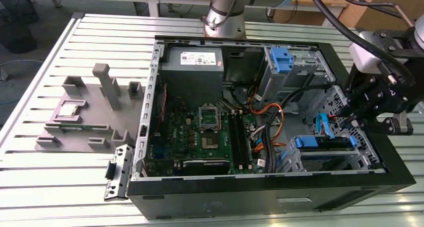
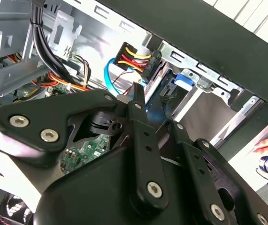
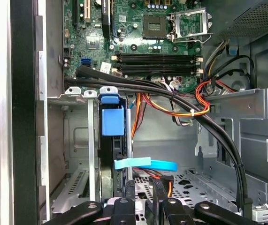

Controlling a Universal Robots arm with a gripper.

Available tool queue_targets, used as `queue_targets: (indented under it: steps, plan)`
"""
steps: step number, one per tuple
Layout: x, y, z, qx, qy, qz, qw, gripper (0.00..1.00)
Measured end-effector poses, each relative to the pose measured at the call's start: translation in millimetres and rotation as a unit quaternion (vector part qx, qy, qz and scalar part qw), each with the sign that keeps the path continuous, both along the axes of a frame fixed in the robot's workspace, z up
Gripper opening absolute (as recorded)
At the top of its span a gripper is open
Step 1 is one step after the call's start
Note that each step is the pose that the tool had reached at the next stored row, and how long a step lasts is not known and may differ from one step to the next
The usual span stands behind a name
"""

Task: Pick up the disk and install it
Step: 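Insert the second disk wire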

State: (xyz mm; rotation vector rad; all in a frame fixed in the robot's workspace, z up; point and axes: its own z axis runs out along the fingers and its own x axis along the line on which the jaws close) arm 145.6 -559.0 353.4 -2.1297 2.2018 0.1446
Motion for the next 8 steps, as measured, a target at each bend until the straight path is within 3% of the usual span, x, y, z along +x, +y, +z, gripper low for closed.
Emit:
queue_targets:
  steps: [8]
  plan:
    - [0.6, -0.1, 0.5, -0.0002, 0.0000, 0.000, 1.0000, 0.29]
